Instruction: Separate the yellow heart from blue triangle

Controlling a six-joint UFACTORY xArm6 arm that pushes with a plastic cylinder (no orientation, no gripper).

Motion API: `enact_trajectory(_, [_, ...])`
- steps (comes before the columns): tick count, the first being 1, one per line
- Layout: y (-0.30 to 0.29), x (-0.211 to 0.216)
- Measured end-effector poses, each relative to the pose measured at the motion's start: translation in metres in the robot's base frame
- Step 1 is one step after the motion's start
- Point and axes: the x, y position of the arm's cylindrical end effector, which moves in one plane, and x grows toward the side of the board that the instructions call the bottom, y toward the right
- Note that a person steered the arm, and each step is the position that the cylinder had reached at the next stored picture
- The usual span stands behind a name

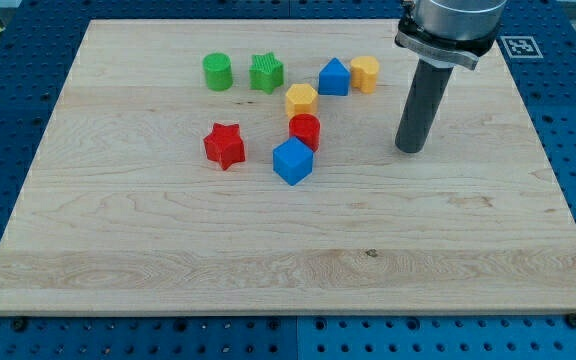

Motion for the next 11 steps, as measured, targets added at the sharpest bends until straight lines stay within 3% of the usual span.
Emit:
enact_trajectory(1, [0.000, -0.005])
enact_trajectory(4, [0.016, -0.100])
enact_trajectory(7, [0.007, -0.149])
enact_trajectory(9, [-0.062, -0.146])
enact_trajectory(11, [-0.037, -0.135])
